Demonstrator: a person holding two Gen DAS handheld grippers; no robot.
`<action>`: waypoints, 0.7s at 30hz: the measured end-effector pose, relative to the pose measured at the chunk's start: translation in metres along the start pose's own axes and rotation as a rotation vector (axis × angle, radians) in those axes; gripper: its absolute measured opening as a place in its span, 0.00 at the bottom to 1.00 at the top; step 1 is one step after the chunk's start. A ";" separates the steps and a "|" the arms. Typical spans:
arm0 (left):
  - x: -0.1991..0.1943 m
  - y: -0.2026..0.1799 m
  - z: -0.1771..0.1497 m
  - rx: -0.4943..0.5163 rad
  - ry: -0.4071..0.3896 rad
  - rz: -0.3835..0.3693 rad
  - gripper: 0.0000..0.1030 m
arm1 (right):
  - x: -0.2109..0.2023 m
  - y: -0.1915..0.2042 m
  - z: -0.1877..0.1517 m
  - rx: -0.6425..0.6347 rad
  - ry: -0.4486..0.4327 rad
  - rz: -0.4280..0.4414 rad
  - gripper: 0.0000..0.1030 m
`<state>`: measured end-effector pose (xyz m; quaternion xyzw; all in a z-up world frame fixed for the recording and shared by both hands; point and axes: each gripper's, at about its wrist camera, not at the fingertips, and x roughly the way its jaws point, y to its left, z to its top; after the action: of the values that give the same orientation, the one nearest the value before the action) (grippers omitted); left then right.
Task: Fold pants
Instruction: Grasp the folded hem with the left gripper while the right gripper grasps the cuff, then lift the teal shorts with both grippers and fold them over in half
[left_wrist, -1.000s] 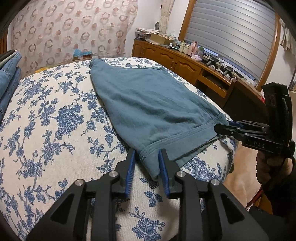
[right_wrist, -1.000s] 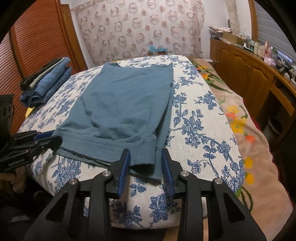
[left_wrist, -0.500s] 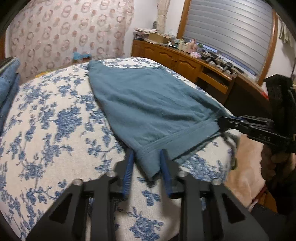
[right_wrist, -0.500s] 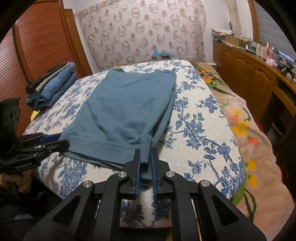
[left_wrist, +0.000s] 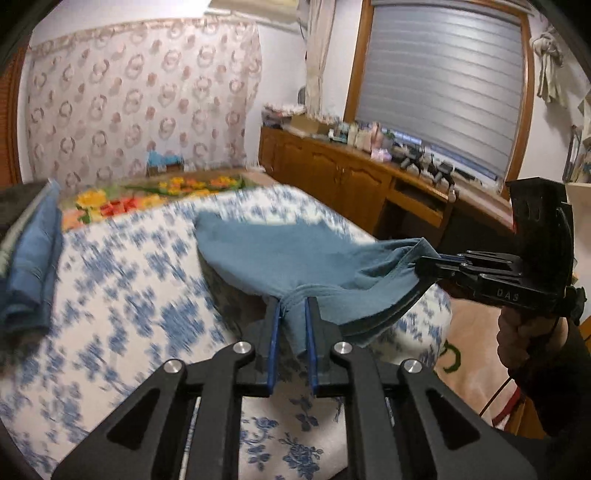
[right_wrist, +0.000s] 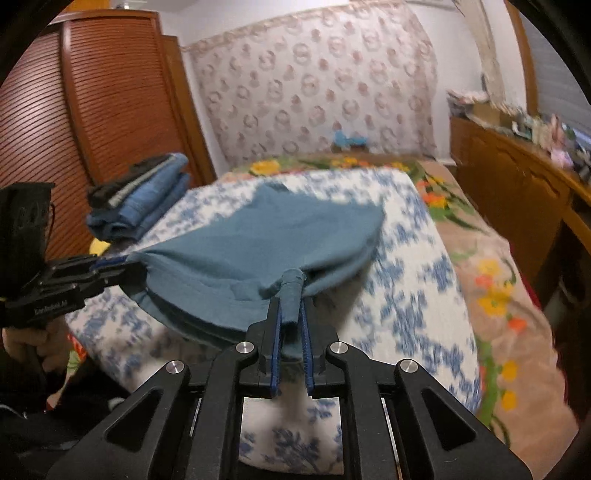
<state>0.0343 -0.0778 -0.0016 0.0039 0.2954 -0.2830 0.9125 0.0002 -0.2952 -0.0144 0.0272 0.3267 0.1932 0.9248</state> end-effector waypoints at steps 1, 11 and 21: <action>-0.007 0.001 0.005 0.003 -0.017 0.000 0.10 | -0.005 0.005 0.008 -0.010 -0.020 0.010 0.07; -0.059 0.012 0.032 0.027 -0.132 0.019 0.10 | -0.026 0.050 0.058 -0.134 -0.116 0.059 0.07; -0.014 0.060 0.006 -0.050 -0.044 0.052 0.10 | 0.031 0.055 0.050 -0.138 -0.034 0.124 0.07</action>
<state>0.0593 -0.0211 0.0014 -0.0174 0.2819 -0.2516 0.9257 0.0345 -0.2285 0.0160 -0.0132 0.2945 0.2715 0.9162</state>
